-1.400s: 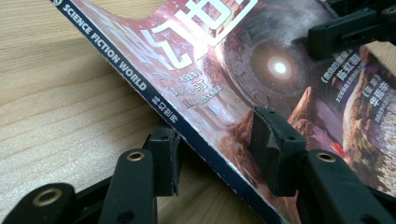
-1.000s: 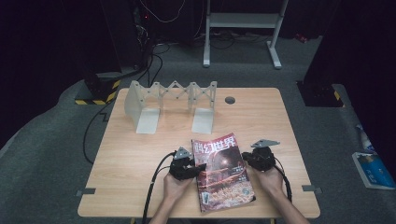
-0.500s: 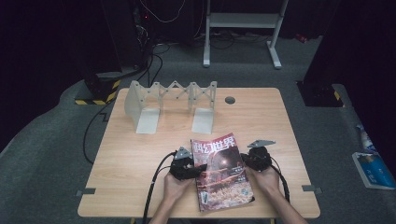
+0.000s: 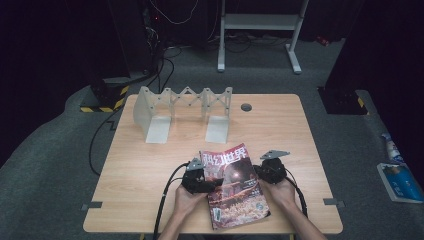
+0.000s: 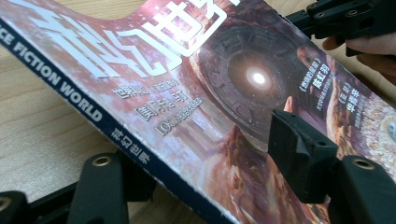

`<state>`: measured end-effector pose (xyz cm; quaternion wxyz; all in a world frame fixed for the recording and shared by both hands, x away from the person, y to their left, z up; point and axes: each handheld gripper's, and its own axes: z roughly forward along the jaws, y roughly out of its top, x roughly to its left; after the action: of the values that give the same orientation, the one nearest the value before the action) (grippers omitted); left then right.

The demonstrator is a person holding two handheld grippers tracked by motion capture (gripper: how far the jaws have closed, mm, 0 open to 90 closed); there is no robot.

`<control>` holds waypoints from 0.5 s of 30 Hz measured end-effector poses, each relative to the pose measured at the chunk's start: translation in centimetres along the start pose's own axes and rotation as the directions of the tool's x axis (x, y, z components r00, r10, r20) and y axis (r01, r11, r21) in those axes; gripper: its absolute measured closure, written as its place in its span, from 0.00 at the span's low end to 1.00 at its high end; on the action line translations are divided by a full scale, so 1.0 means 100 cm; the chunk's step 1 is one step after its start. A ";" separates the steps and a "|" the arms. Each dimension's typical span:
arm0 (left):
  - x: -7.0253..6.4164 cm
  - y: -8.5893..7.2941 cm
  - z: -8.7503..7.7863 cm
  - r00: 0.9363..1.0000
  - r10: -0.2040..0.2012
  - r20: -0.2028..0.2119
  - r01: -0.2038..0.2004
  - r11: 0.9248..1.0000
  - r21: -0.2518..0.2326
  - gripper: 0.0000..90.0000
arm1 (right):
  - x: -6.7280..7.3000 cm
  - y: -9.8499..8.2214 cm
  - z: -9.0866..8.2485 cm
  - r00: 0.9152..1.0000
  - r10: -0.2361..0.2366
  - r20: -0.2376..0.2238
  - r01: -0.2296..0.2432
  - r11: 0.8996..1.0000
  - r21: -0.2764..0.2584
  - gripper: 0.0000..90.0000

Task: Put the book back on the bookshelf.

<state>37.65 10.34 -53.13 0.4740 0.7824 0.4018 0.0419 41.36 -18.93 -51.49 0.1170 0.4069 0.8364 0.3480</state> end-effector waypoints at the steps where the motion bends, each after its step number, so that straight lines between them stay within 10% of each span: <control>1: 0.001 0.000 0.000 1.000 -0.002 0.008 0.002 1.000 0.001 0.40 | 0.000 0.000 0.000 1.000 0.003 -0.001 -0.003 1.000 0.000 1.00; 15: 0.002 0.001 0.001 0.999 -0.023 0.034 0.023 1.000 0.001 0.33 | 0.001 -0.001 0.000 1.000 -0.018 0.002 0.018 1.000 -0.005 1.00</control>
<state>37.88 10.40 -53.17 0.4811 0.7785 0.4025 0.0228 41.23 -18.90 -51.51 0.1222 0.3994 0.8392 0.3485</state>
